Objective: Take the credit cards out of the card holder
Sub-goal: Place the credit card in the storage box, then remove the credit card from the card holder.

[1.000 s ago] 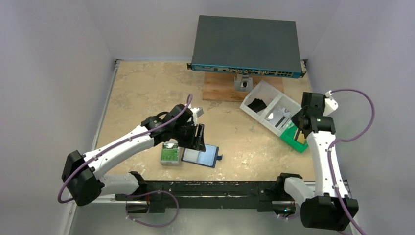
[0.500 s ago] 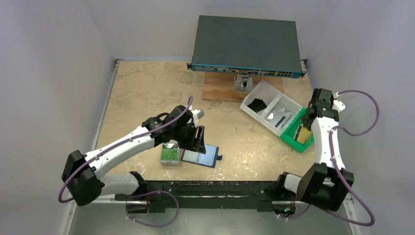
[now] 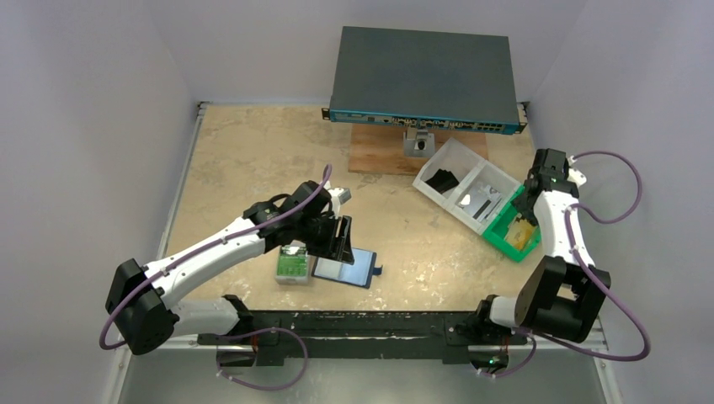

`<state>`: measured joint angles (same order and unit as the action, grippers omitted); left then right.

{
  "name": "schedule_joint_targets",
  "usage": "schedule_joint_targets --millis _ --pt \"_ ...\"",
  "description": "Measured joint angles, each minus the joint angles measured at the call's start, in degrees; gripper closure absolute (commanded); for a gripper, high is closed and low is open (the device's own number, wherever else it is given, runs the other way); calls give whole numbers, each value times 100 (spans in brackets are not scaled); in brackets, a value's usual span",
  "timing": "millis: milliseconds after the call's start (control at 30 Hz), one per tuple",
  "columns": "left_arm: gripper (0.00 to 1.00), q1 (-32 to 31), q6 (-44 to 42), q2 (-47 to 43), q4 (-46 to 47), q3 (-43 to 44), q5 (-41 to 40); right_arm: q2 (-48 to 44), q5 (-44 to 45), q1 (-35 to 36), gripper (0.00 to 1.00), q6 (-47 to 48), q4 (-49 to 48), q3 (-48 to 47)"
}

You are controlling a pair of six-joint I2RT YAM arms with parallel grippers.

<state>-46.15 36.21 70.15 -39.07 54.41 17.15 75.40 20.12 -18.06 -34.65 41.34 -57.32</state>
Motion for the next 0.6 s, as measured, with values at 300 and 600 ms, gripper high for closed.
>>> schedule_joint_targets --millis 300,600 --pt "46 46 -7 0 -129 0 -136 -210 -540 11 38 319 -26 0" --pt "46 214 17 -195 -264 -9 -417 -1102 -997 931 25 348 -11 0"
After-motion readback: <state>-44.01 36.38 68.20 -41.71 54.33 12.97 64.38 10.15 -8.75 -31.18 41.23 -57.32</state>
